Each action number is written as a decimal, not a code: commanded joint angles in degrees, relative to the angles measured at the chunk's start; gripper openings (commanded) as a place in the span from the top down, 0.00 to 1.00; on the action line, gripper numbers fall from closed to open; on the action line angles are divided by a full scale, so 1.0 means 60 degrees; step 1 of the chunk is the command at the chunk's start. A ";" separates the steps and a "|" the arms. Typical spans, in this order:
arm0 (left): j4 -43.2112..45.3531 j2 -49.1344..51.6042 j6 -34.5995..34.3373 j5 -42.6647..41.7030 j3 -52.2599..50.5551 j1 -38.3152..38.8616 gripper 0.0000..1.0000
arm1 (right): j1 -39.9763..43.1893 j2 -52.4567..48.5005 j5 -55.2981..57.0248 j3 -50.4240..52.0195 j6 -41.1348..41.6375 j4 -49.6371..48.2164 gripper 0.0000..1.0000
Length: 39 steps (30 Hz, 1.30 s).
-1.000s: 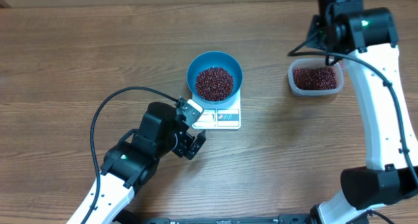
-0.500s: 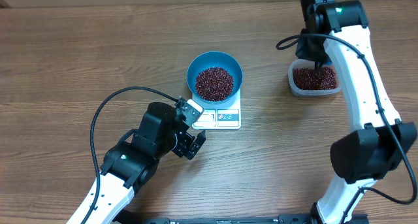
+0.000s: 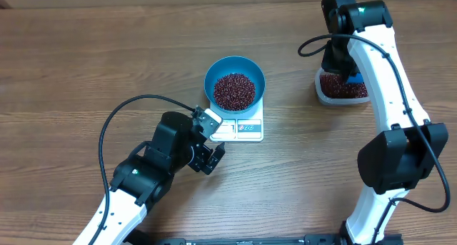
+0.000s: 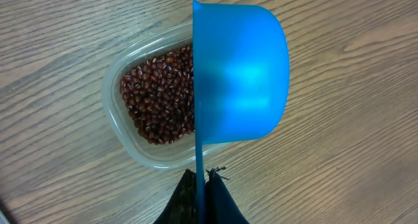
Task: Scoop item into bowl and weigh 150g on scale
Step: 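Move the empty blue scoop with the right gripper back to the tub, then dip the blue scoop into the tub and scoop beans with the right gripper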
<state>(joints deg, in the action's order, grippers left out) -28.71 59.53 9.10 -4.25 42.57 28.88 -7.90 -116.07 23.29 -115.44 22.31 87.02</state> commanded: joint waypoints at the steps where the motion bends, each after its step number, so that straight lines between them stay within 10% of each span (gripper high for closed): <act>1: 0.0007 0.0062 -0.0091 0.0036 -0.0062 0.0066 0.00 | 0.0084 -0.0273 0.0189 -0.0004 0.0106 0.0000 0.96; 39: 0.0004 0.0062 -0.0091 0.0036 -0.0062 0.0066 0.01 | 0.0707 -0.1982 -0.1483 -0.0004 -0.0630 -0.0240 0.96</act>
<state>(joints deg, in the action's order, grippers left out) -28.71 59.53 9.10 -4.23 42.57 28.88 -4.49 -126.19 18.46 -115.33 21.19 86.91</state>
